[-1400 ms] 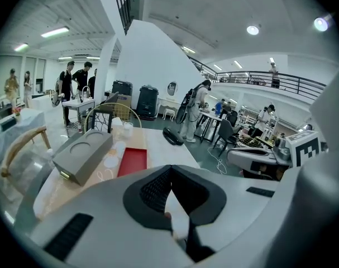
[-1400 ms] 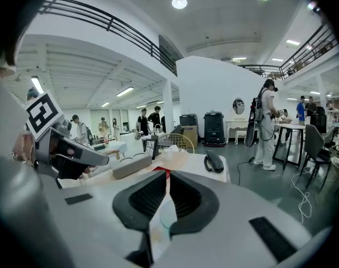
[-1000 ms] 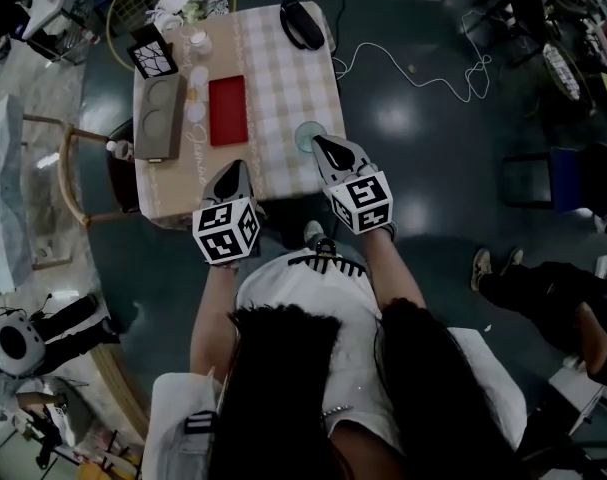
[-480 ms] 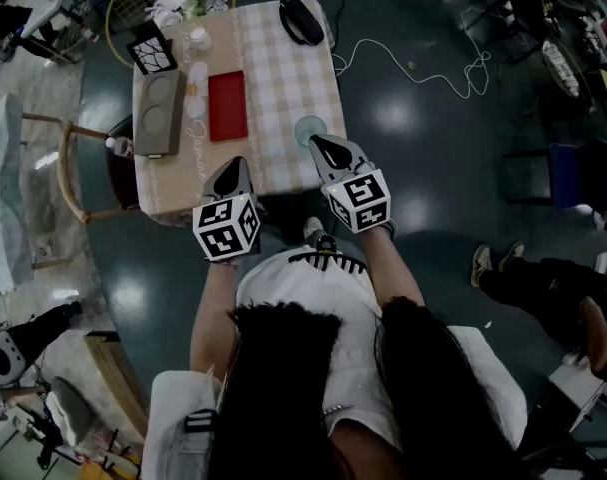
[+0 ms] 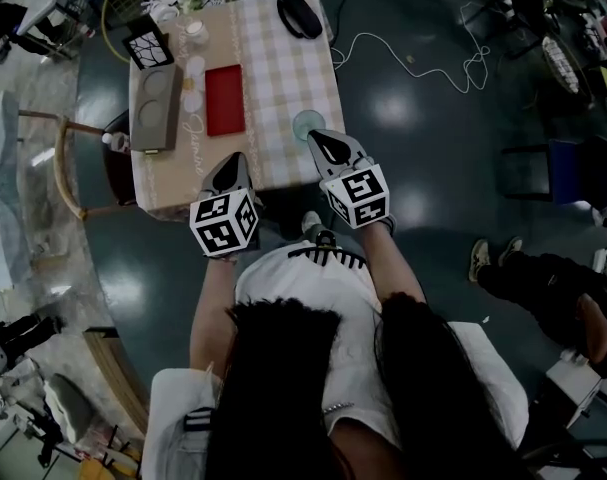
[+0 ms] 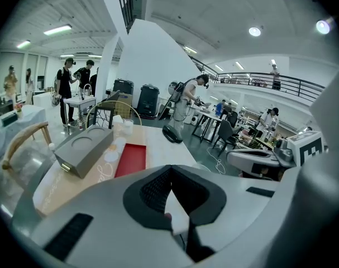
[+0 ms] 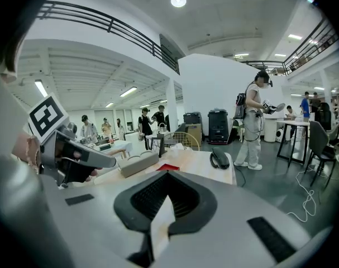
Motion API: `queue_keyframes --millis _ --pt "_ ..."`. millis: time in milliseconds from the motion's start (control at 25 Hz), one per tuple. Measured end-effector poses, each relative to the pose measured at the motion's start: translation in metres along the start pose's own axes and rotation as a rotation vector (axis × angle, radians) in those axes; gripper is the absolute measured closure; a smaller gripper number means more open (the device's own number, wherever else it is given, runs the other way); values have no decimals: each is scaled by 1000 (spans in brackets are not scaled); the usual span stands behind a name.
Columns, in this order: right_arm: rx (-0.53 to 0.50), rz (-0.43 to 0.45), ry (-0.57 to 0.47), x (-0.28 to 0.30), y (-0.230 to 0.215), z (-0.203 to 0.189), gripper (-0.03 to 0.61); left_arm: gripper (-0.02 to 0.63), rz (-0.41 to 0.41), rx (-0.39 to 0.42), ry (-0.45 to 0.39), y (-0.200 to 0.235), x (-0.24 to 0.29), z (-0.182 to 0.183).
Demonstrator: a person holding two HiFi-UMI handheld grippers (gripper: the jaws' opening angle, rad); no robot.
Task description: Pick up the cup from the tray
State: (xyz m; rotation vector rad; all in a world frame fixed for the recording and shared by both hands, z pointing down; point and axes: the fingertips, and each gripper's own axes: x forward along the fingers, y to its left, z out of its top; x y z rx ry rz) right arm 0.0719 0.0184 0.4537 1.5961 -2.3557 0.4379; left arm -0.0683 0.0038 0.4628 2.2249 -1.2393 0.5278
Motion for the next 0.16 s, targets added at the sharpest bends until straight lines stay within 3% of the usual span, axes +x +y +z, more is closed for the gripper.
queue_keyframes --millis 160 --pt "2 -1 2 3 -1 0 574 606 -1 2 5 1 2 -1"
